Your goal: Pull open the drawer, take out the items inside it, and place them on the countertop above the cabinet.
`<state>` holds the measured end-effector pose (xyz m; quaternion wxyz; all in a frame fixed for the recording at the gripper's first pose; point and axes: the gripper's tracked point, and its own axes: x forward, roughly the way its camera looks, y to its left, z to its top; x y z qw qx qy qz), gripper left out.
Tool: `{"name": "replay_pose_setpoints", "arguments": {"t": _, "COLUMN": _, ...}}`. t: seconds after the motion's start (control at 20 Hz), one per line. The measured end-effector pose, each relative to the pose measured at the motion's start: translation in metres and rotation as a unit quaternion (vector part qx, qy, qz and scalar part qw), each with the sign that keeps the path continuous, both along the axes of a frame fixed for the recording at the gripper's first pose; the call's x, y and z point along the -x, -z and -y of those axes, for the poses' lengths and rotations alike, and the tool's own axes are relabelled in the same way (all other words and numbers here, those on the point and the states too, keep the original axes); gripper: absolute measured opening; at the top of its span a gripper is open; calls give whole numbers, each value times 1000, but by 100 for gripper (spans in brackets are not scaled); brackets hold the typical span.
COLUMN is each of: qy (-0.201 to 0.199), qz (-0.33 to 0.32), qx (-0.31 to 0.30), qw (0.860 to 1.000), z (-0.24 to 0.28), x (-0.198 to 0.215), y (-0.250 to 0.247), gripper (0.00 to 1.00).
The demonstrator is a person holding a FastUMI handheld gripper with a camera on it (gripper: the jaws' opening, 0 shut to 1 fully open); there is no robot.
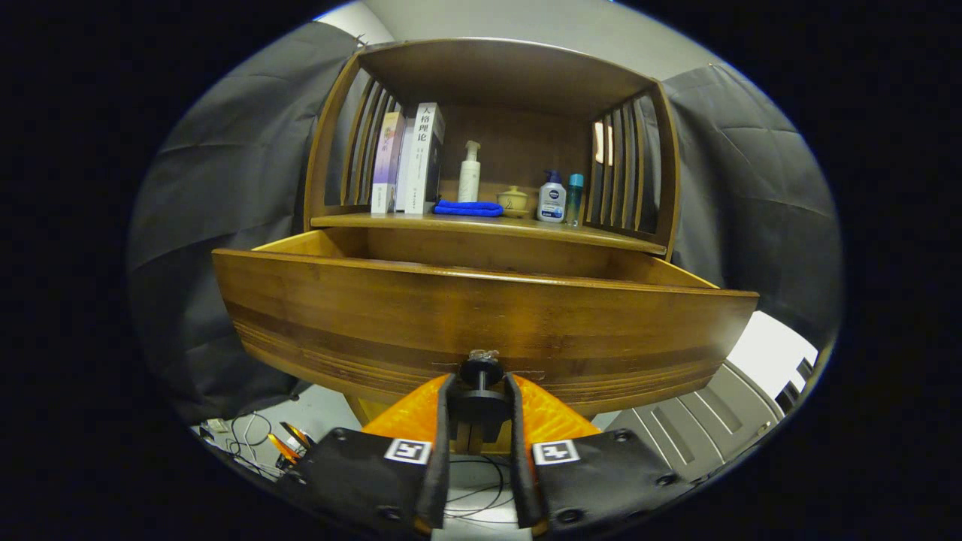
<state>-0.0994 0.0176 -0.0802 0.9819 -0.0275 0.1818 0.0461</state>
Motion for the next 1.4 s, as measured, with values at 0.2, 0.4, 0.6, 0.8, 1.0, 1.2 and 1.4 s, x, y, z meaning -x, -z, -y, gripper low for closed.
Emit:
{"name": "replay_pose_setpoints", "arguments": {"t": 0.2, "qy": 2, "qz": 2, "qx": -5, "qw": 1000, "z": 1, "x": 9, "y": -5, "gripper": 50}}
{"name": "replay_pose_setpoints", "arguments": {"t": 0.4, "qy": -6, "qz": 35, "qx": -13, "qw": 999, "z": -4, "x": 8, "y": -31, "gripper": 75}}
{"name": "replay_pose_setpoints", "arguments": {"t": 0.6, "qy": 8, "qz": 66, "qx": -1, "qw": 998, "z": 1, "x": 18, "y": -72, "gripper": 95}}
{"name": "replay_pose_setpoints", "arguments": {"t": 0.8, "qy": 27, "qz": 77, "qx": -21, "qw": 996, "z": 0, "x": -9, "y": -111, "gripper": 95}}
{"name": "replay_pose_setpoints", "arguments": {"t": 1.0, "qy": 53, "qz": 61, "qx": -17, "qw": 997, "z": 6, "x": -43, "y": -130, "gripper": 96}}
{"name": "replay_pose_setpoints", "arguments": {"t": 1.2, "qy": 58, "qz": 15, "qx": 4, "qw": 998, "z": 4, "x": -78, "y": -131, "gripper": 96}}
{"name": "replay_pose_setpoints", "arguments": {"t": 1.4, "qy": 66, "qz": -51, "qx": 24, "qw": 996, "z": 5, "x": -112, "y": -114, "gripper": 96}}
